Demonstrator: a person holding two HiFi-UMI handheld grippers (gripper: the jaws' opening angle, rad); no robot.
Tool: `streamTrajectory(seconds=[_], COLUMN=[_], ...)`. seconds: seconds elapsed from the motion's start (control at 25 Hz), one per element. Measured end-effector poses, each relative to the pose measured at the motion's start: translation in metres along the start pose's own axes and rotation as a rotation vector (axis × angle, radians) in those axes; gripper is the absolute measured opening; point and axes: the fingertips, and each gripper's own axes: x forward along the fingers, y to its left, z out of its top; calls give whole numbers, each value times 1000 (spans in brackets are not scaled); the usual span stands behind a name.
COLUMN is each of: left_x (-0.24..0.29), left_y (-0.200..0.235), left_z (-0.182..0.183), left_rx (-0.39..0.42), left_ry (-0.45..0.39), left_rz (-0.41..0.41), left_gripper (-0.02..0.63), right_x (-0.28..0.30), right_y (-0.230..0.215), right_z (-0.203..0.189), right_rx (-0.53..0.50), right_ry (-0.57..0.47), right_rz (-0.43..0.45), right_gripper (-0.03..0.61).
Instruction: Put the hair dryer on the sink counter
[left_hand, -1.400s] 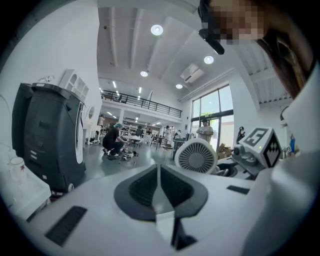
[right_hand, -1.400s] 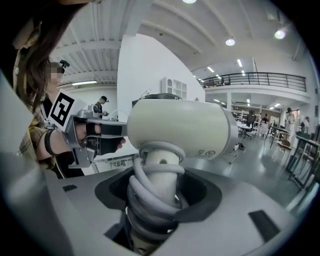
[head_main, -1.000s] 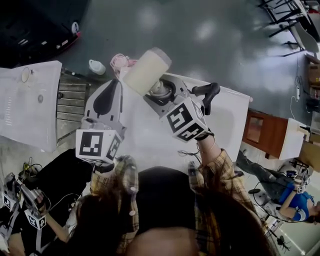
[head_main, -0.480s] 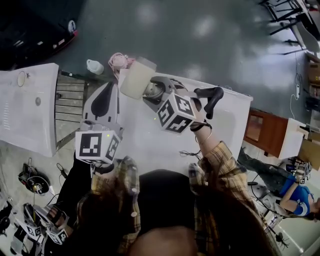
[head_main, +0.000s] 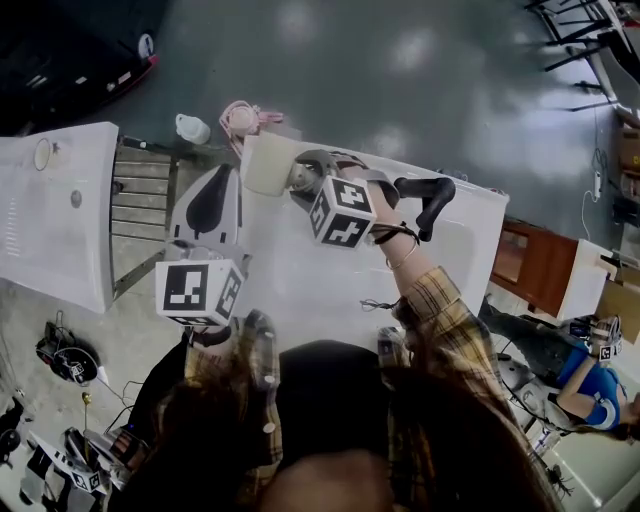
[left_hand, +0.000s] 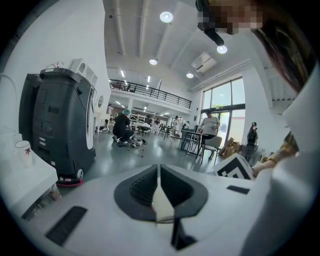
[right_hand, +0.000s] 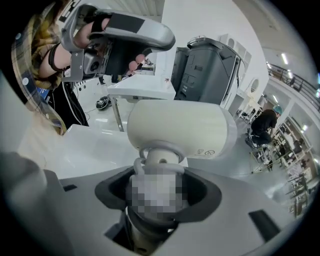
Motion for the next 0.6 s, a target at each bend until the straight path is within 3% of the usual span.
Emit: streamTrajectory(seconds=[0.6], left_x=[5], left_y=[-8], left_z=[-1], left_rx=[12], left_ry=[18], left_rz=[-17], left_gripper=[31], right_x=[22], right_y=[8], right_z=[-18], right_rx=[-54], right_ry=[42], right_rz=[85], right_gripper=[252])
